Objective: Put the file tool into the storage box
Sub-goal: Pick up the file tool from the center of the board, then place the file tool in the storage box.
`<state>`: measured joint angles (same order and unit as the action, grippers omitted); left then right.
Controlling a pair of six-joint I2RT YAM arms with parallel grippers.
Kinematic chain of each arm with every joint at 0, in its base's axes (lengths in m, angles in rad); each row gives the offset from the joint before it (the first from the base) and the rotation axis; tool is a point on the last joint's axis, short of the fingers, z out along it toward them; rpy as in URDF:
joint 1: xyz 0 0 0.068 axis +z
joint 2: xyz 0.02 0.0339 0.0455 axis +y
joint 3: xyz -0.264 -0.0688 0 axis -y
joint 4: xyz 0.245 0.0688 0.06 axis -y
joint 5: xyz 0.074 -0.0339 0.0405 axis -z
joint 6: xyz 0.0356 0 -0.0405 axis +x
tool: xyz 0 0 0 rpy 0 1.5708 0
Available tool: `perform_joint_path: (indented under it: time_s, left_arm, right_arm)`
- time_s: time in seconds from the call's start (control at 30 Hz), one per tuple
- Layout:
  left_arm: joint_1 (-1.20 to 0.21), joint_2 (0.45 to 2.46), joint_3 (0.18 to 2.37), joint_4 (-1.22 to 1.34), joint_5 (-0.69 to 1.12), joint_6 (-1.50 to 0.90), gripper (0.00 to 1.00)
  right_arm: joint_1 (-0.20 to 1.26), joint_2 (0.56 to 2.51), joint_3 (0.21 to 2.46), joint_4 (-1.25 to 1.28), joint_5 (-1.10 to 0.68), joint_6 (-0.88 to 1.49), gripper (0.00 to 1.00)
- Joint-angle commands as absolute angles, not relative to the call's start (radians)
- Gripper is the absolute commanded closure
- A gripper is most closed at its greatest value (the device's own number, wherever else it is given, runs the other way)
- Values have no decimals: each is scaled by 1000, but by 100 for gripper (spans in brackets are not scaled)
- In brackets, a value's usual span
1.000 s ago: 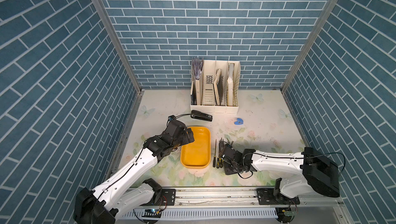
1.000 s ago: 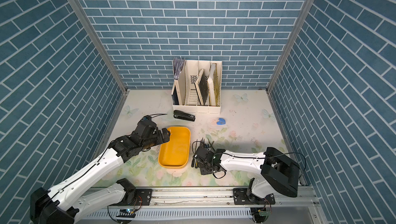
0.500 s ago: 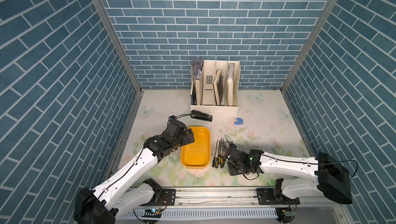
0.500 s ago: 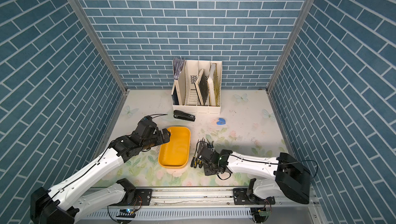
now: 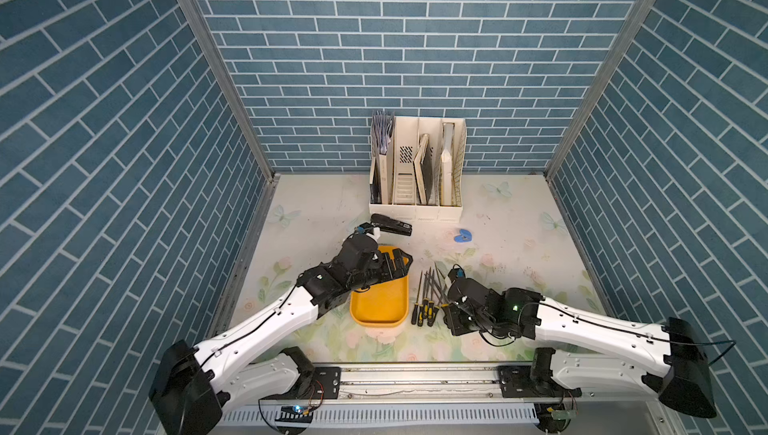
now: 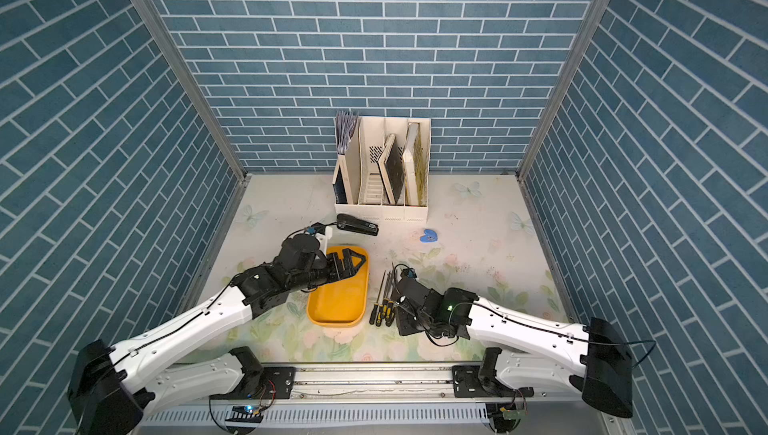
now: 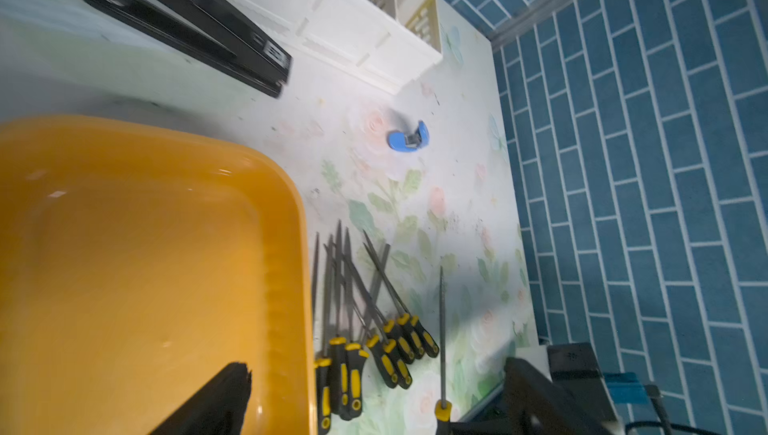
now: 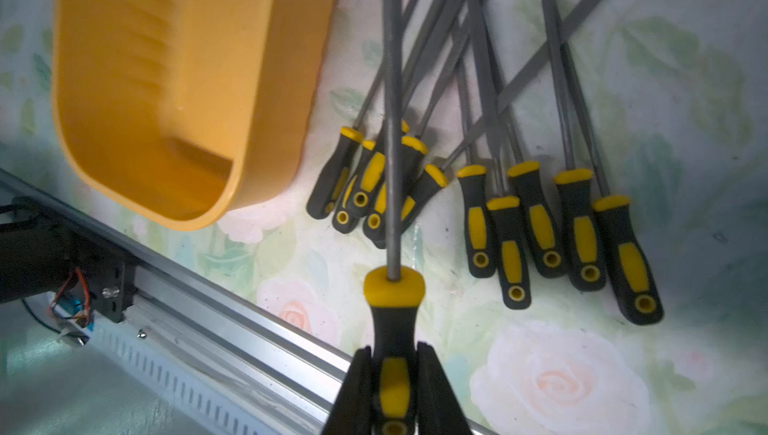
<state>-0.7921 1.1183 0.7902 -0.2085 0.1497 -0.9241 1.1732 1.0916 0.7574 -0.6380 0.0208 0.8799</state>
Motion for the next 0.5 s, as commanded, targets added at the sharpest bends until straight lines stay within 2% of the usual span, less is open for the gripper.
perform_joint_path:
  time_s: [0.0, 0.13, 0.47]
  left_arm:
    - [-839, 1191, 791, -111, 174, -982, 5]
    - [-856, 1256, 796, -120, 165, -1000, 13]
    - [-865, 1278, 797, -112, 160, -1023, 17]
  right_arm:
    - [1174, 1082, 798, -654, -11, 803, 99]
    - [1173, 1088, 841, -735, -22, 763, 100]
    - [1170, 1179, 919, -927, 12, 673, 100]
